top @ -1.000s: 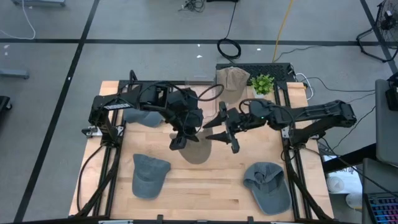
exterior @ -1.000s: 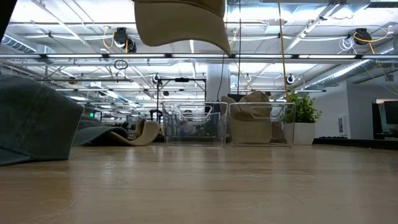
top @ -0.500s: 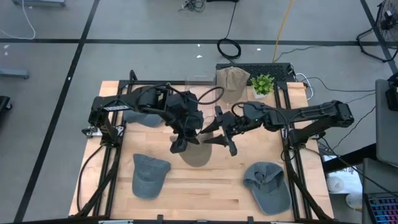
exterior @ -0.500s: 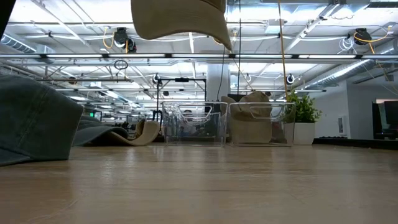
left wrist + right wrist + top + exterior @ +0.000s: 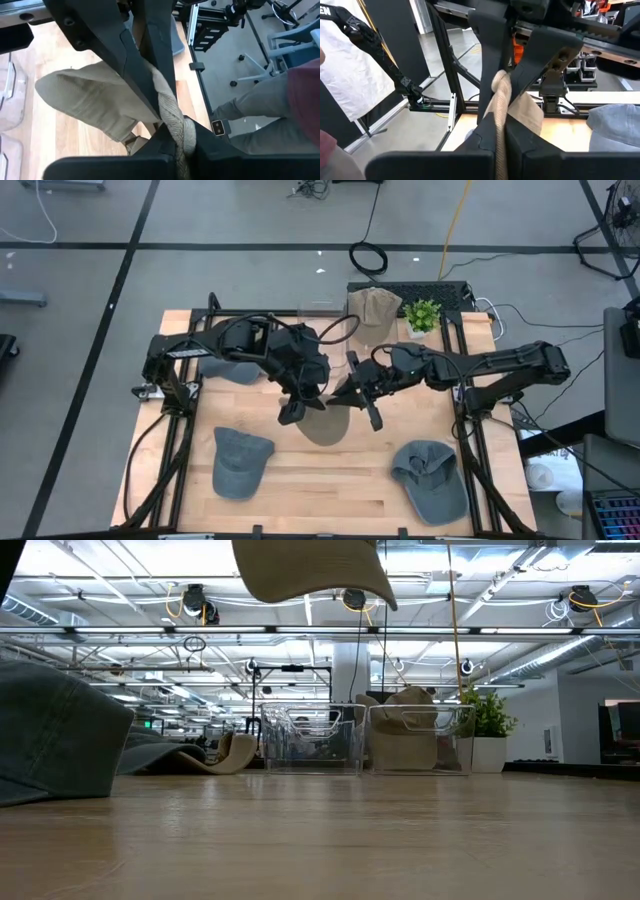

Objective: Pick & Place hat
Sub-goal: Put the right brown cap into the right transparent bin

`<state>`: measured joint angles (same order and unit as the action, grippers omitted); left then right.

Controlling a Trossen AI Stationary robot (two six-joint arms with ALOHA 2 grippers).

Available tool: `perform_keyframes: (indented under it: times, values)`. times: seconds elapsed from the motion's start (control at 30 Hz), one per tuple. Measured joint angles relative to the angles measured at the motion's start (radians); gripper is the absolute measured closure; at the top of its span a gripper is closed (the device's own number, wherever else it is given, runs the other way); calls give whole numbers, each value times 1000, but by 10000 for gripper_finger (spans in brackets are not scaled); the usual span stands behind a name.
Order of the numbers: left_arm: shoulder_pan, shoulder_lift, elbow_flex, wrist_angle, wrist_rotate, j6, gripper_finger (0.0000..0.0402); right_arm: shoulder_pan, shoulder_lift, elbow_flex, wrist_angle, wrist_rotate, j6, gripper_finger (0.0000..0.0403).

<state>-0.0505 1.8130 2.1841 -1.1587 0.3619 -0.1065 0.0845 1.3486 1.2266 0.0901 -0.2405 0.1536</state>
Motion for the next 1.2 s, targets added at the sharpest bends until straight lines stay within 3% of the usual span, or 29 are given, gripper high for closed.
perform_keyframes:
  times: [0.3,0.77,0.9,1.2]
  values:
    - [38,-7,0,-44,1,-40,363,-1,-64,0,-131,16,-16,402]
    - [120,-13,0,-61,4,-60,144,-28,-219,-2,-373,58,-98,402]
    - [141,-18,0,-59,3,-59,111,-71,-279,-2,-427,140,-153,403]
    - [156,-17,0,-57,3,-73,79,-264,-367,-2,-425,139,-298,403]
